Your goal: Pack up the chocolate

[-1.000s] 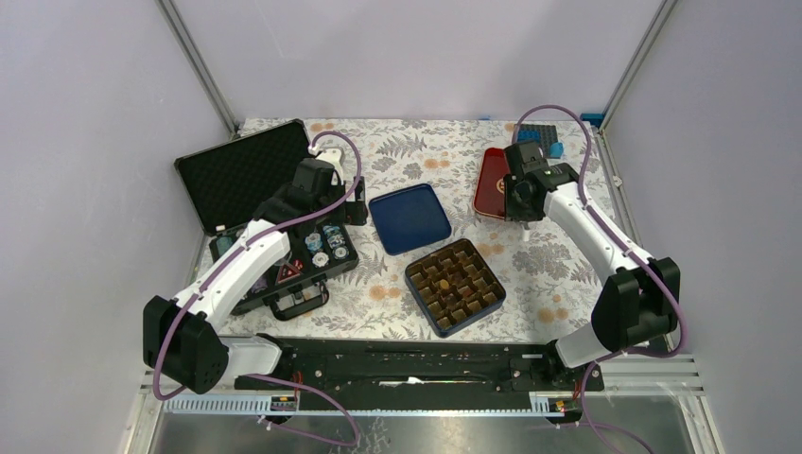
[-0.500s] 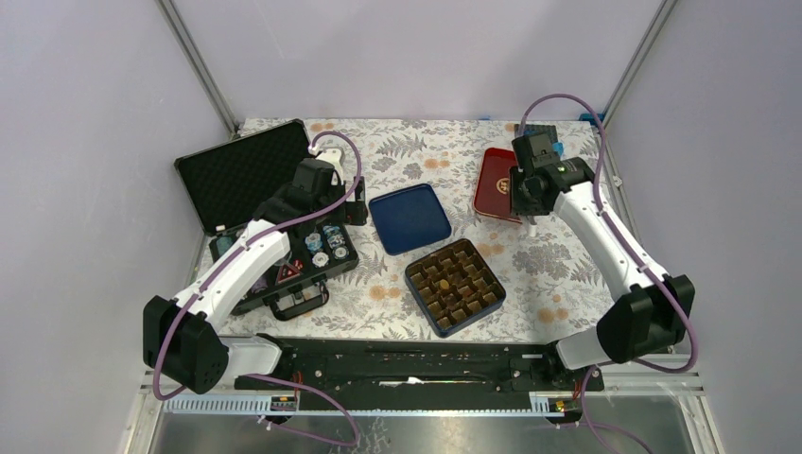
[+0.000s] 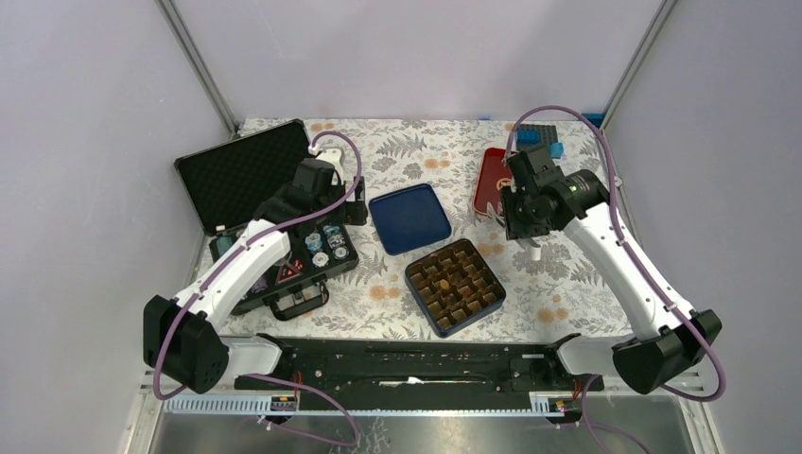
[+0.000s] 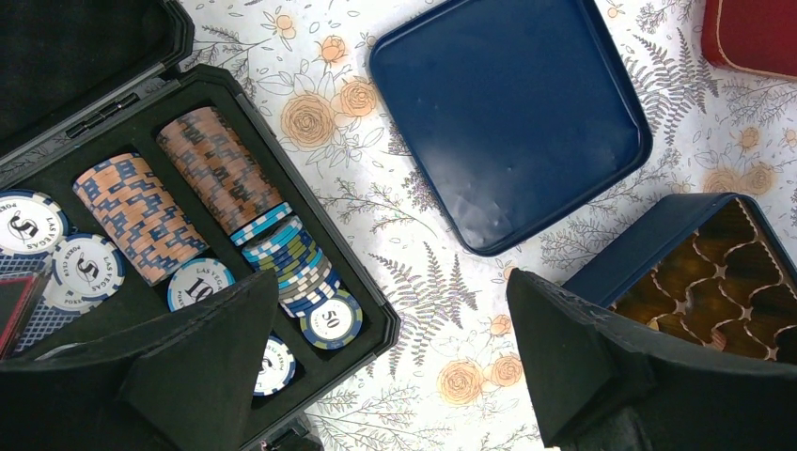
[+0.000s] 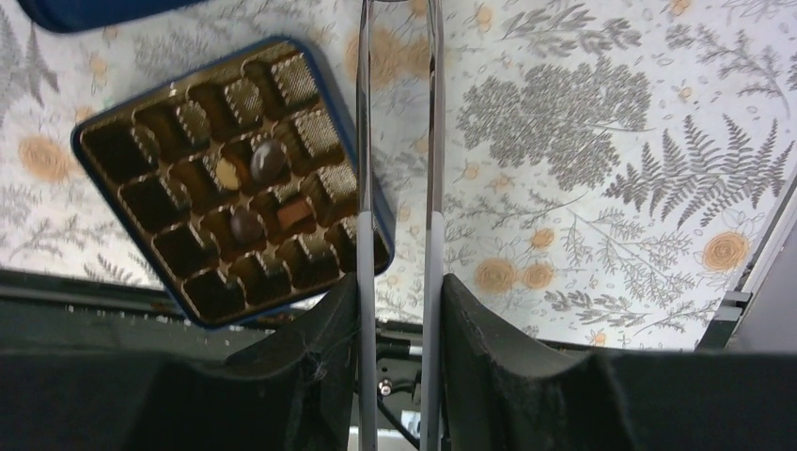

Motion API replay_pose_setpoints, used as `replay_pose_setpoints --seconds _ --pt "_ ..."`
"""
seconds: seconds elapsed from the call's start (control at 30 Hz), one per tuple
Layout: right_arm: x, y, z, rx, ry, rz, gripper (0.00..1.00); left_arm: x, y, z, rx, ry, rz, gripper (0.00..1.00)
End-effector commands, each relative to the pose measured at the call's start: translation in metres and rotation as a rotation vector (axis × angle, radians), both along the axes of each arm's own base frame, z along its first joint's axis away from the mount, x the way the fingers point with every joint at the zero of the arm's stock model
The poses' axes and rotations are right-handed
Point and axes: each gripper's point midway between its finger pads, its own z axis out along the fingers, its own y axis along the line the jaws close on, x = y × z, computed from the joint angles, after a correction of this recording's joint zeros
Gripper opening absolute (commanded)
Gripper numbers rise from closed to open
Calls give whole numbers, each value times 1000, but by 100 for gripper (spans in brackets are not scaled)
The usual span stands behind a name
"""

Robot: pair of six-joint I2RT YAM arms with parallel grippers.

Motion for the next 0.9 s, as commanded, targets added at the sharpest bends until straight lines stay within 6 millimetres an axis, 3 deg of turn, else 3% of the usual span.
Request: replay_pose_setpoints --seconds 0.0,0.3,0.87 --pt "-28 10 11 42 30 49 27 11 1 17 -18 -69 29 99" --pt "-50 34 2 95 91 127 27 11 4 17 -13 -70 43 99" --pt "-50 58 -24 108 129 175 30 8 7 18 -6 -70 48 99"
